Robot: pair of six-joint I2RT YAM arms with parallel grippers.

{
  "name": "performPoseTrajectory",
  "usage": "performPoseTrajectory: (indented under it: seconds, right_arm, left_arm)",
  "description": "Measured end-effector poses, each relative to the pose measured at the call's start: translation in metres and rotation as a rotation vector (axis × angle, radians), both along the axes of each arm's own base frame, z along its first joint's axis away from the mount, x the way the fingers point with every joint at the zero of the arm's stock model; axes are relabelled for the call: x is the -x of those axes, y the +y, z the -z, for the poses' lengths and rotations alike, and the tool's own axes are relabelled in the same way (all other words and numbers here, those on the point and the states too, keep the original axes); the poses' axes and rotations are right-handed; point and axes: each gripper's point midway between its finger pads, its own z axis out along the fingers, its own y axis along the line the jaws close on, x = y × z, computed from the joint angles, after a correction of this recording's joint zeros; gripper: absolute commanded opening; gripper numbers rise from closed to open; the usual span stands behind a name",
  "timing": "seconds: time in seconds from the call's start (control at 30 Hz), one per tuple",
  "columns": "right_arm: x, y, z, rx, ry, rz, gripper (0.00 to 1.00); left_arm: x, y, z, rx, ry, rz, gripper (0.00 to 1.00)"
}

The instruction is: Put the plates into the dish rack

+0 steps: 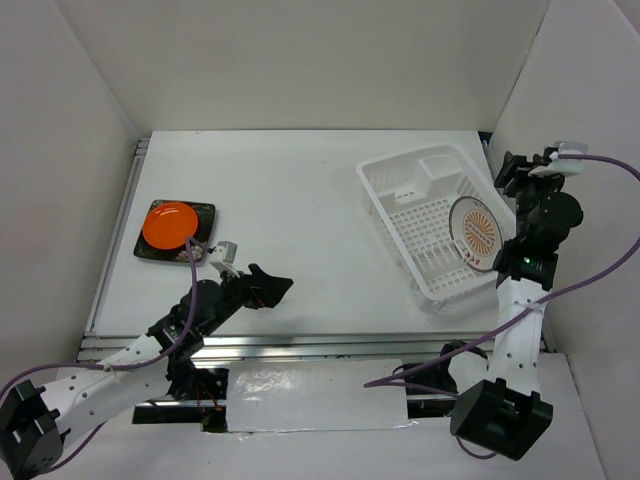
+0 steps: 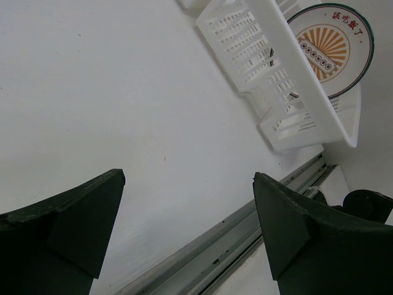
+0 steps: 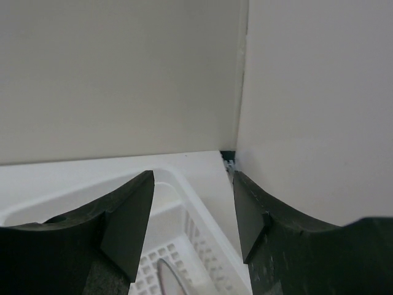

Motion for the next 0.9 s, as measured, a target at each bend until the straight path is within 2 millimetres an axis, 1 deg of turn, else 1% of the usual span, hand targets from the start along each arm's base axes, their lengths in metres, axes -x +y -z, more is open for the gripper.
performPoseTrajectory:
  seconds: [0.07,0.13,0.23,0.27,0.33,0.37,0.43,0.47,0.5,0.57,0.63,0.67,0.77,0.8,0.87,0.9]
  right_arm:
    - [-0.004,0.012,-0.005,-0.059,-0.026,-0.034,0.62]
    - [-0.012,0.027,-0.012,-0.132,-0.031,-0.06,0.6]
    - [-0.024,0.046,-0.035,-0.261,-0.05,-0.083,0.6]
    - [-0.027,0.051,-0.043,-0.294,-0.06,-0.09,0.59]
    - [-0.032,0.066,-0.059,-0.373,-0.068,-0.123,0.59]
    - [-0.034,0.074,-0.063,-0.406,-0.064,-0.132,0.58]
    - [-0.037,0.095,-0.068,-0.46,-0.047,-0.171,0.58]
    - [-0.037,0.113,-0.068,-0.486,-0.029,-0.211,0.57]
    - [-0.037,0.126,-0.065,-0.5,-0.011,-0.24,0.57]
    - [-0.032,0.161,-0.057,-0.528,0.044,-0.315,0.58]
    - [-0.026,0.19,-0.047,-0.543,0.088,-0.365,0.58]
    - [-0.022,0.207,-0.041,-0.546,0.116,-0.402,0.58]
    - [-0.007,0.253,-0.026,-0.544,0.193,-0.506,0.58]
    - [-0.002,0.267,-0.021,-0.542,0.215,-0.541,0.58]
    - [0.008,0.289,-0.009,-0.536,0.256,-0.607,0.58]
    - [0.013,0.298,0.001,-0.532,0.281,-0.635,0.58]
  left_arm:
    - [0.0,0.002,0.003,-0.008,0.007,-0.008,0.99]
    - [-0.002,0.004,0.006,-0.019,0.013,-0.025,0.99]
    - [-0.006,0.008,0.008,-0.038,0.024,-0.057,0.99]
    - [-0.008,0.009,0.007,-0.044,0.027,-0.066,0.99]
    - [-0.012,0.009,0.005,-0.054,0.031,-0.083,0.99]
    - [-0.015,0.009,0.004,-0.06,0.035,-0.091,1.0]
    - [-0.021,0.007,-0.001,-0.07,0.038,-0.11,1.0]
    - [-0.025,0.007,-0.003,-0.078,0.04,-0.124,0.99]
    - [-0.028,0.007,-0.005,-0.082,0.04,-0.134,0.99]
    - [-0.037,0.01,-0.009,-0.107,0.049,-0.175,1.0]
    - [-0.046,0.016,-0.013,-0.13,0.061,-0.214,0.99]
    - [-0.052,0.021,-0.017,-0.14,0.065,-0.241,0.99]
    - [-0.071,0.043,-0.032,-0.156,0.064,-0.33,1.0]
    - [-0.079,0.054,-0.038,-0.157,0.067,-0.371,0.99]
    - [-0.093,0.077,-0.044,-0.164,0.082,-0.454,0.99]
    - [-0.1,0.089,-0.046,-0.169,0.092,-0.495,1.0]
